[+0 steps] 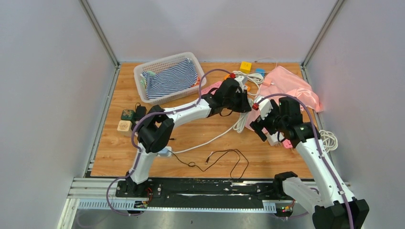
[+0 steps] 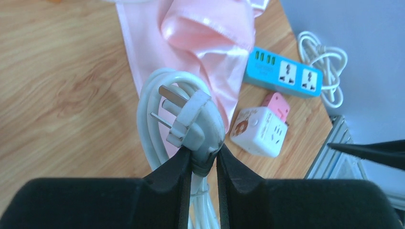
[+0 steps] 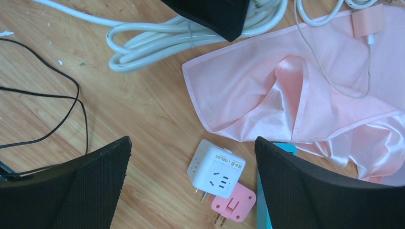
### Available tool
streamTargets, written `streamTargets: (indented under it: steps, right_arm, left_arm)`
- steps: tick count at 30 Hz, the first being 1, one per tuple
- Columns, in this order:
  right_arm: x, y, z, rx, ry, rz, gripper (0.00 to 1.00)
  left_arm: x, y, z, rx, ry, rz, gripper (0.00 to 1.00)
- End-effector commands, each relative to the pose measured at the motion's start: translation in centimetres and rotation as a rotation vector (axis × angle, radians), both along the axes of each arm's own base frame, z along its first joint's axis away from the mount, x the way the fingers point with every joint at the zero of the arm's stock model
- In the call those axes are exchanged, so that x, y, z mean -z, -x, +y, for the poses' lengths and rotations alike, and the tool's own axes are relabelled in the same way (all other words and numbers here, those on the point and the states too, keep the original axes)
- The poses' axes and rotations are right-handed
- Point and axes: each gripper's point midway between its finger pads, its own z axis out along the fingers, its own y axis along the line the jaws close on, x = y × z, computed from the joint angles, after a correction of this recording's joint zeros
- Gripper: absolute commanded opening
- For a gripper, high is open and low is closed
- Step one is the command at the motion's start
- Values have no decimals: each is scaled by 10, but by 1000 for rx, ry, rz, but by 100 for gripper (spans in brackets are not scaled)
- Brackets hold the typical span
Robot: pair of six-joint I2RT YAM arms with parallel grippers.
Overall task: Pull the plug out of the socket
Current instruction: Move the socket to the center of the board.
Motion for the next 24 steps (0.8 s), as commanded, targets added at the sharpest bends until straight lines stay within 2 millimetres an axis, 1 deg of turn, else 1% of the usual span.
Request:
streamTargets:
  steps: [1, 8, 11, 14, 16, 19, 22, 24]
  right_arm:
    - [-9, -9, -15, 86, 28, -48, 100]
    - [-11, -13, -27, 139, 63, -76, 100]
    - [-11, -14, -31, 151, 77, -82, 100]
    - [-10, -14, -32, 155, 83, -83, 100]
    - [-10, -14, -32, 150, 81, -83, 100]
    - [-9, -14, -31, 147, 80, -79, 100]
    - [-8, -13, -31, 144, 79, -77, 100]
    - [-7, -13, -30, 140, 77, -74, 100]
  left_arm:
    - [-31, -10, -33, 7, 107, -41, 12]
    - [-29, -18, -68, 45, 159, -30, 13]
    - [-23, -23, -78, 46, 172, -22, 13]
    - [-21, -28, -88, 45, 188, -19, 15]
    - [-26, -31, -96, 44, 212, -21, 17]
    - [-25, -34, -107, 45, 237, -9, 20]
    - [-19, -35, -112, 47, 242, -1, 25]
    - [-13, -37, -109, 36, 224, -6, 30]
